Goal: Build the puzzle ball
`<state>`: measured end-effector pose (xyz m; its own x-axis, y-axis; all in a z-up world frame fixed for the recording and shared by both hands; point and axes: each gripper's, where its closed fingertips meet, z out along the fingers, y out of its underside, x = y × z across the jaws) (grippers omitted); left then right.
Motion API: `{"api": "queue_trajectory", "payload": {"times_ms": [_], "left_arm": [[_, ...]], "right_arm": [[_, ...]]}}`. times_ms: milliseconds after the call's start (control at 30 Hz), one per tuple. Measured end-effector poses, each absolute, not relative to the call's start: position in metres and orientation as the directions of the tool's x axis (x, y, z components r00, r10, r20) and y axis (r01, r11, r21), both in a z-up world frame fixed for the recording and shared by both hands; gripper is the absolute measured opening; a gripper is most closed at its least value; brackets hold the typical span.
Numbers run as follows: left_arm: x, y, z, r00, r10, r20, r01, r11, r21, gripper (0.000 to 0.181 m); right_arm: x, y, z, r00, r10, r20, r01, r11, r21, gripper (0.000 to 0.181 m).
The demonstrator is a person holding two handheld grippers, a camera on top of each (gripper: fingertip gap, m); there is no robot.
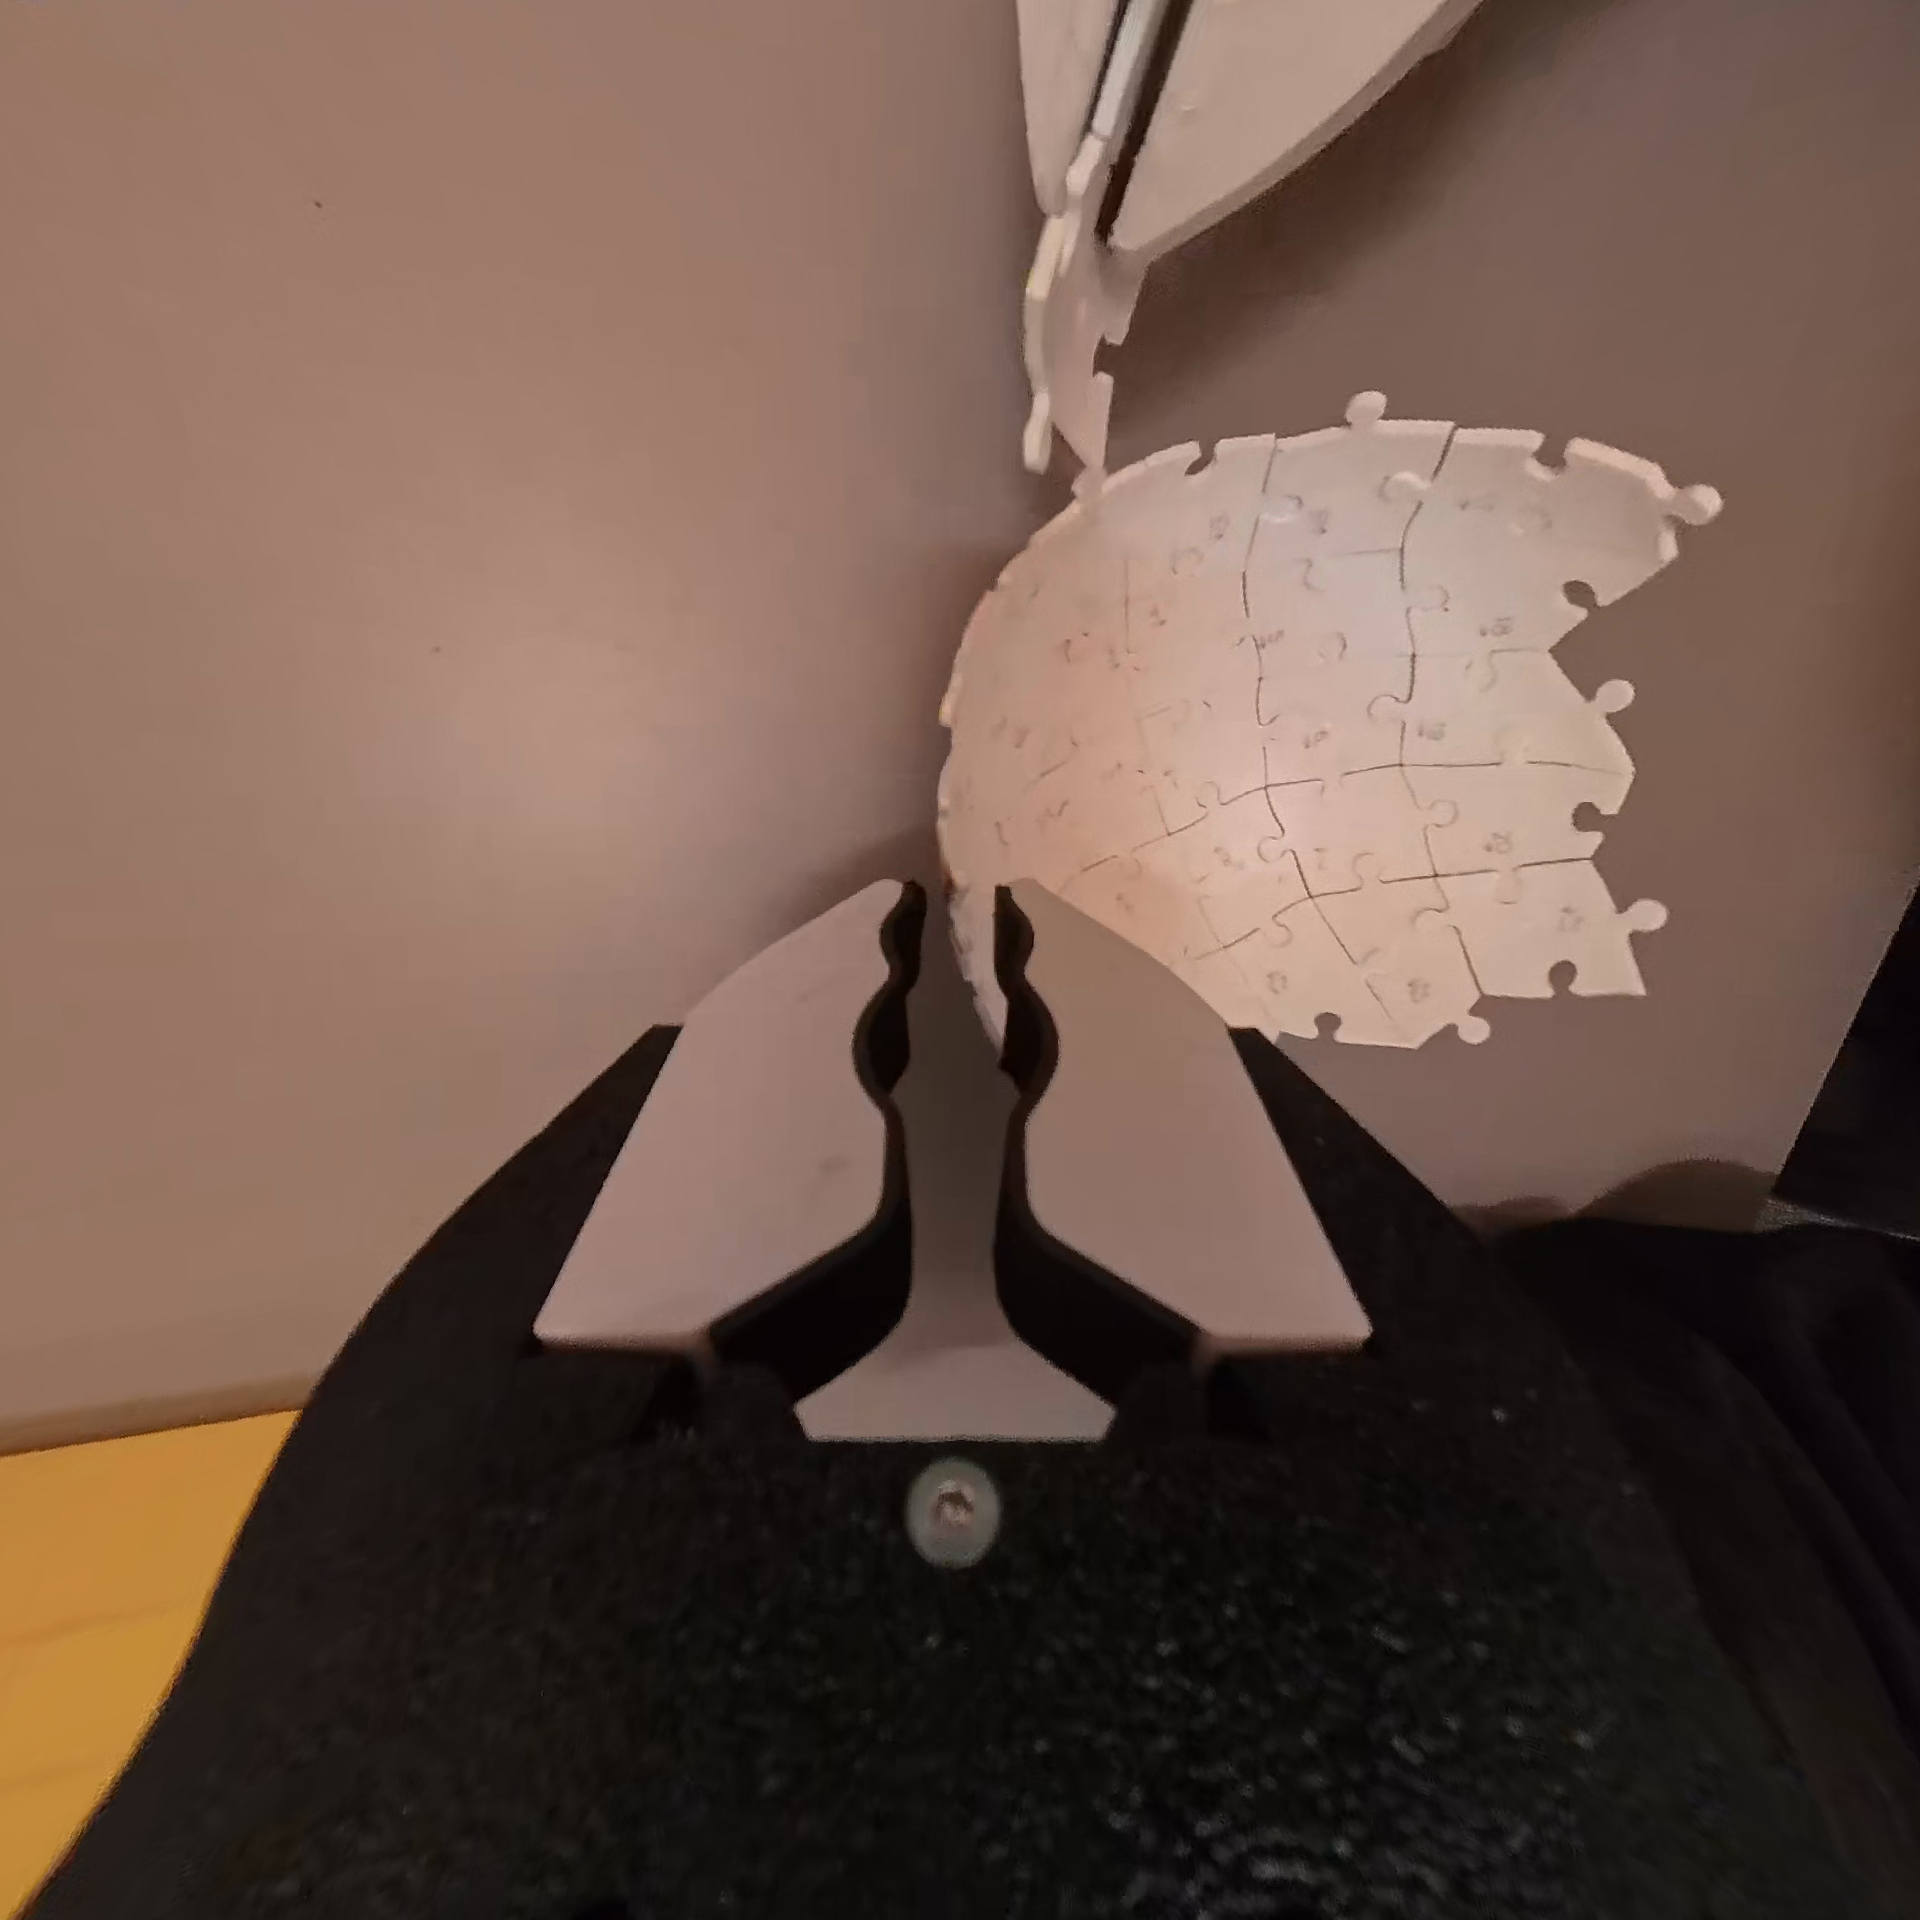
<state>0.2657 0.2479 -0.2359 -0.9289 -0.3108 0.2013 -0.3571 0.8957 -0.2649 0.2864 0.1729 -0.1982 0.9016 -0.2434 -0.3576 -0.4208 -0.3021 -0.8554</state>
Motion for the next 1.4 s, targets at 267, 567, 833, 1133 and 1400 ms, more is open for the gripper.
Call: {"api": "queue_trajectory", "payload": {"times_ms": [267, 567, 833, 1133, 1400], "left_arm": [[0.267, 0.24, -0.236, -0.941, -0.246, 0.232, -0.314, 0.891, -0.328, 0.004], [0.267, 0.235, -0.235, -0.951, -0.17, 0.258, -0.266, 0.874, -0.405, 0.011], [0.276, 0.23, -0.238, -0.953, -0.18, 0.243, -0.272, 0.86, -0.432, 0.014], [0.281, 0.227, -0.24, -0.951, -0.192, 0.244, -0.286, 0.849, -0.445, 0.011], [0.282, 0.226, -0.24, -0.953, -0.186, 0.241, -0.28, 0.846, -0.453, 0.008]], "right_arm": [[0.276, 0.207, -0.185, 0.961, -0.064, -0.271, -0.268, -0.47, -0.841, 0.003], [0.281, 0.215, -0.207, 0.976, -0.017, -0.215, -0.172, -0.665, -0.727, 0.002], [0.287, 0.217, -0.215, 0.993, -0.001, -0.122, -0.086, -0.707, -0.702, 0.003], [0.286, 0.218, -0.217, 0.996, 0.002, -0.09, -0.062, -0.713, -0.698, 0.003], [0.289, 0.217, -0.223, 0.999, 0.021, -0.05, -0.019, -0.731, -0.682, 0.003]]}}
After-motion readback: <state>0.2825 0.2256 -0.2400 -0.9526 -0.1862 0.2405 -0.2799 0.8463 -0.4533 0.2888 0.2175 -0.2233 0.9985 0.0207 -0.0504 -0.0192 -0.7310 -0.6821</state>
